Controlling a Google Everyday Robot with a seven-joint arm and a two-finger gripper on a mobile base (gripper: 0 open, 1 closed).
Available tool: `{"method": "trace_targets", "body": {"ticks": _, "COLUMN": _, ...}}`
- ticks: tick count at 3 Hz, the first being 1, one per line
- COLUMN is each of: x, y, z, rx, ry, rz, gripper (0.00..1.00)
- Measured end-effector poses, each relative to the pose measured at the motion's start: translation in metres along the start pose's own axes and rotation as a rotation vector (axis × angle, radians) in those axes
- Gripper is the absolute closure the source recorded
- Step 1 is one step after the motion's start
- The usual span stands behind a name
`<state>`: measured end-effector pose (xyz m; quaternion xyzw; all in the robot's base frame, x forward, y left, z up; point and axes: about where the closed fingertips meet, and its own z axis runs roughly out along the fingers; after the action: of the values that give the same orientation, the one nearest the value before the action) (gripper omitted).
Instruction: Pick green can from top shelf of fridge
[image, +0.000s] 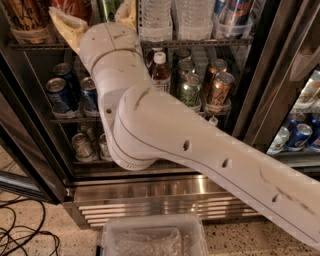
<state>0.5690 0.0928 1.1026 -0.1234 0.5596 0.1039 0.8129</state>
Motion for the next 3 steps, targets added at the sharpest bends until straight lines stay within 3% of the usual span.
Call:
{"method": "trace_targets", "body": {"ticks": 1, "x": 0.0034, "y": -0.0052, "z": -0.0010, "rx": -0.003, "ry": 0.072, "rz": -0.016, "gripper": 0.22}}
{"method": "trace_targets", "body": {"ticks": 3, "x": 0.0100, "y": -0.0056, "z": -0.0004, "rx": -0.004, "ry": 0.126, "rz": -0.031, "gripper": 0.28}}
